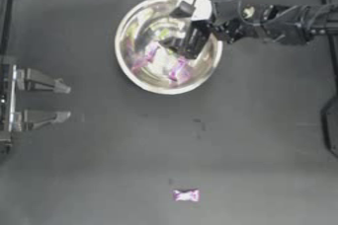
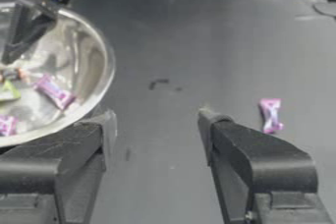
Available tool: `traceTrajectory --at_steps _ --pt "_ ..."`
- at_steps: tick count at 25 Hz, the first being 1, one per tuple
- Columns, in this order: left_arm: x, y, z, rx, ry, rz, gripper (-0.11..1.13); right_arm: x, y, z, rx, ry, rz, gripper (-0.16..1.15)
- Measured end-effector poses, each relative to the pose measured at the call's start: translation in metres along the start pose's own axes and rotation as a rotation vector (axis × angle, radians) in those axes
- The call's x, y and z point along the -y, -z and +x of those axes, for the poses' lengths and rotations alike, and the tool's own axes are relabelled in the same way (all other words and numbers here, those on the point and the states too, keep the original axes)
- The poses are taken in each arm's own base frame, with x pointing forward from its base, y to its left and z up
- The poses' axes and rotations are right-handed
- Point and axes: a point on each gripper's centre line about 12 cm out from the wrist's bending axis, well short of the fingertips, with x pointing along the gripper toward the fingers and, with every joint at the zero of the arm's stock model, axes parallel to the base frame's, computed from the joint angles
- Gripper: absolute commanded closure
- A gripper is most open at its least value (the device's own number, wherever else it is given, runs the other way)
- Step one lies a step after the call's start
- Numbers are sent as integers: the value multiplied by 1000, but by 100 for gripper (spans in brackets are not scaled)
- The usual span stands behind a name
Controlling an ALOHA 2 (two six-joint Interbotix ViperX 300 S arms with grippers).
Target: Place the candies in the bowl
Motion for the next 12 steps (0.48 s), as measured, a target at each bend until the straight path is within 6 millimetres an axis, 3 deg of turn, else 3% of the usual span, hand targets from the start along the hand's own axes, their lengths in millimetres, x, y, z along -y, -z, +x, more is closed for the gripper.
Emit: traceTrajectory --at_steps 5,12 --pt "-1 1 0 -4 -6 -1 14 -7 -7 -13 32 -57 14 1" --pt "-2 1 0 -4 -9 -2 14 -33 -23 -80 152 -222 4 1"
